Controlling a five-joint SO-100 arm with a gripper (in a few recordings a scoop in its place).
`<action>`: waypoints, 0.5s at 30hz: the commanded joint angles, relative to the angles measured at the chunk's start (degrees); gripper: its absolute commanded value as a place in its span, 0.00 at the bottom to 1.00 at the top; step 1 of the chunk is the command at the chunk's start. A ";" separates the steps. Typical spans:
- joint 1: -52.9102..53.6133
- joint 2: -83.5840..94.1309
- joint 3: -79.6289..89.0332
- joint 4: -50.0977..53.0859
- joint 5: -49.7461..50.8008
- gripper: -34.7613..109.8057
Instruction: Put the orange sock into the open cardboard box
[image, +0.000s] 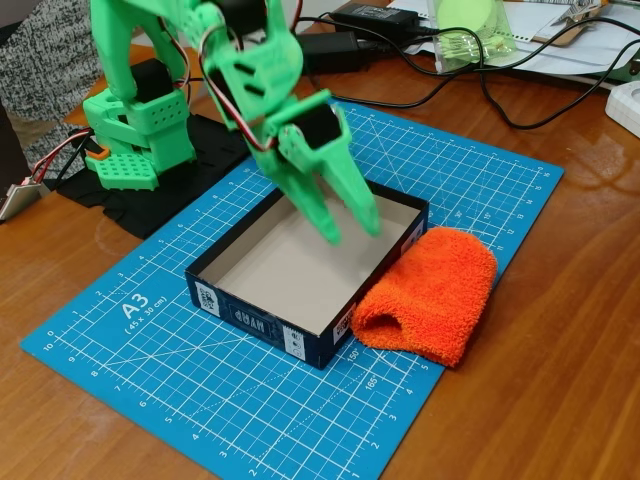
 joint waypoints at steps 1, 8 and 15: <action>-0.70 -3.60 -7.65 6.59 -1.67 0.47; -4.57 -7.82 -17.67 18.19 -4.39 0.40; -5.01 -9.58 -17.84 12.39 -4.22 0.33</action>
